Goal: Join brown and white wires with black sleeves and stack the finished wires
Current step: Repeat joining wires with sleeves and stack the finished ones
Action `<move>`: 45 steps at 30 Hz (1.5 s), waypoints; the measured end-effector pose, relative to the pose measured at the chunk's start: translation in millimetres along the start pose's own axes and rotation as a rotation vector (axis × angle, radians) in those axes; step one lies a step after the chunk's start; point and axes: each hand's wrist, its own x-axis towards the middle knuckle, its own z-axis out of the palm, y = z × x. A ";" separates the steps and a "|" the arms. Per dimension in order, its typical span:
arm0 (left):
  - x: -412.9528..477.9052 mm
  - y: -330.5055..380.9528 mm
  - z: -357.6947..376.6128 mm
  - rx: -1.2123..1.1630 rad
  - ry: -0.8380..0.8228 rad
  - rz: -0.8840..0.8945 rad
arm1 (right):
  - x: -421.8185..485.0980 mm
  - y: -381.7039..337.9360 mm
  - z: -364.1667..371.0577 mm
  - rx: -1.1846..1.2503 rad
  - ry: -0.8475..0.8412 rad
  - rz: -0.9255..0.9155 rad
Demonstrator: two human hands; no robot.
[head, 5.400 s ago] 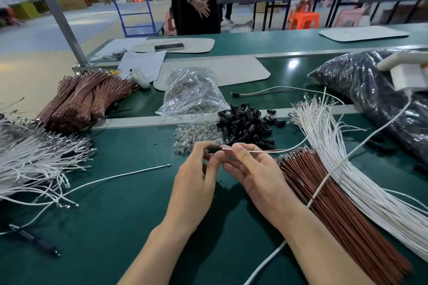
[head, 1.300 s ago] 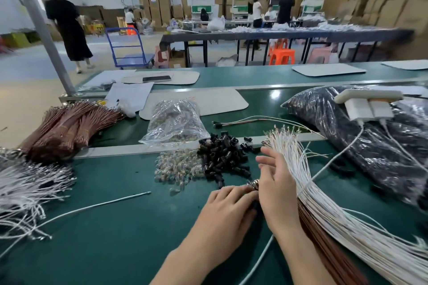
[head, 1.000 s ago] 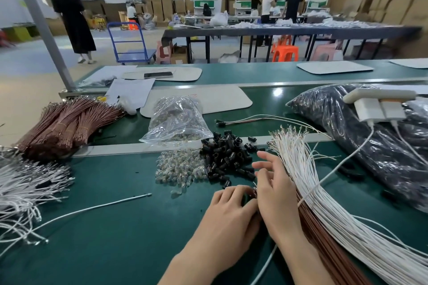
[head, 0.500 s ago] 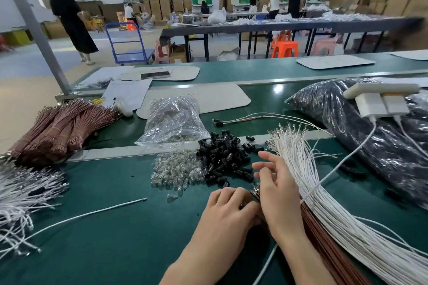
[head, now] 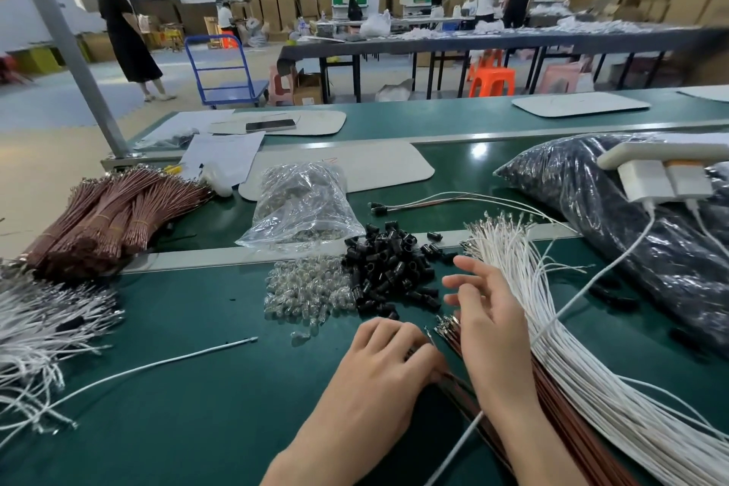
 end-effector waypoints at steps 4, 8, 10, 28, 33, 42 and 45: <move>0.3 -3.8 -3.7 0.039 0.040 -0.029 | -0.4 -2.2 -0.7 -0.001 -0.007 -0.025; -2.8 -12.1 -8.7 0.053 0.098 -0.083 | -7.1 -6.2 -1.8 -0.033 -0.071 -0.078; -3.1 -21.7 -14.3 0.080 0.162 -0.117 | -12.1 -9.7 -0.7 -0.082 -0.140 -0.143; -6.8 -52.3 -75.4 -1.159 0.740 -0.901 | -20.4 -2.6 10.1 -0.212 -0.181 -0.199; 5.6 -36.6 -59.4 -1.786 0.601 -1.085 | -19.7 -1.7 14.6 -0.221 -0.159 -0.248; -4.8 -50.0 -45.7 -1.403 0.757 -1.231 | -3.7 -4.5 17.8 -0.429 -0.212 -0.322; -9.9 -59.3 -44.4 -1.342 0.884 -1.305 | -4.2 -0.3 20.8 -0.635 -0.292 -0.343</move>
